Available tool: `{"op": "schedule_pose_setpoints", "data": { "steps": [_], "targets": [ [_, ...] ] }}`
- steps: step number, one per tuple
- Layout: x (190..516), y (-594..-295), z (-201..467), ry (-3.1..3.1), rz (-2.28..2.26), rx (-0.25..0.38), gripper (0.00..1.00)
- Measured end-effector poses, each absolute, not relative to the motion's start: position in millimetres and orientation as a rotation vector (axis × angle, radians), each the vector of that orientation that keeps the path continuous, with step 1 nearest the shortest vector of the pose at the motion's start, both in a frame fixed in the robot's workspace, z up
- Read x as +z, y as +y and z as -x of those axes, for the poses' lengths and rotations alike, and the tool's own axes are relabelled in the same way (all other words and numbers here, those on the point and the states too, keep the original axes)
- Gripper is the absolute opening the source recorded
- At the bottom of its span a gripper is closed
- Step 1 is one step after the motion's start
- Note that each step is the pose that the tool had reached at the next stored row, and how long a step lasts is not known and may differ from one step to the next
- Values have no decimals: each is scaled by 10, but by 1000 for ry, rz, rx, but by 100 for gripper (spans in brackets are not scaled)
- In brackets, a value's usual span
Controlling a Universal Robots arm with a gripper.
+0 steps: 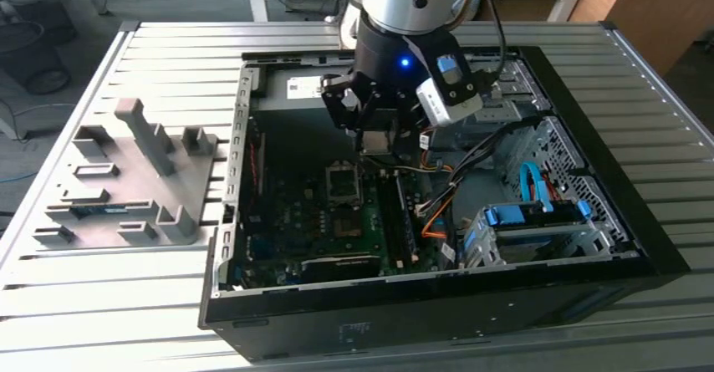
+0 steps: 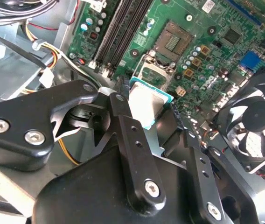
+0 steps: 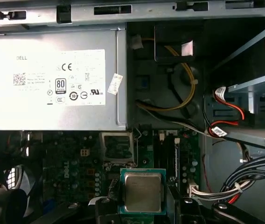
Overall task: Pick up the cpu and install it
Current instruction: 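Pick up the cpu and move it towards the insertion slot, then place the cpu into insertion slot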
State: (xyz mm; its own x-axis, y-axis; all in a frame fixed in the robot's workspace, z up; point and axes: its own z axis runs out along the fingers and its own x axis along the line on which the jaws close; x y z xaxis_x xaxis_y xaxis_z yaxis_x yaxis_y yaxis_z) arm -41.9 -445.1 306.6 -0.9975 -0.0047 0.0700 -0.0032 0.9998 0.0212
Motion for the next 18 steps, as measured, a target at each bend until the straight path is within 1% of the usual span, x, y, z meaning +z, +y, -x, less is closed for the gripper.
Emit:
{"op": "schedule_pose_setpoints", "data": {
  "steps": [18],
  "targets": [
    [3049,-4451,434,-3122,-7,-32,47]
  ]
}}
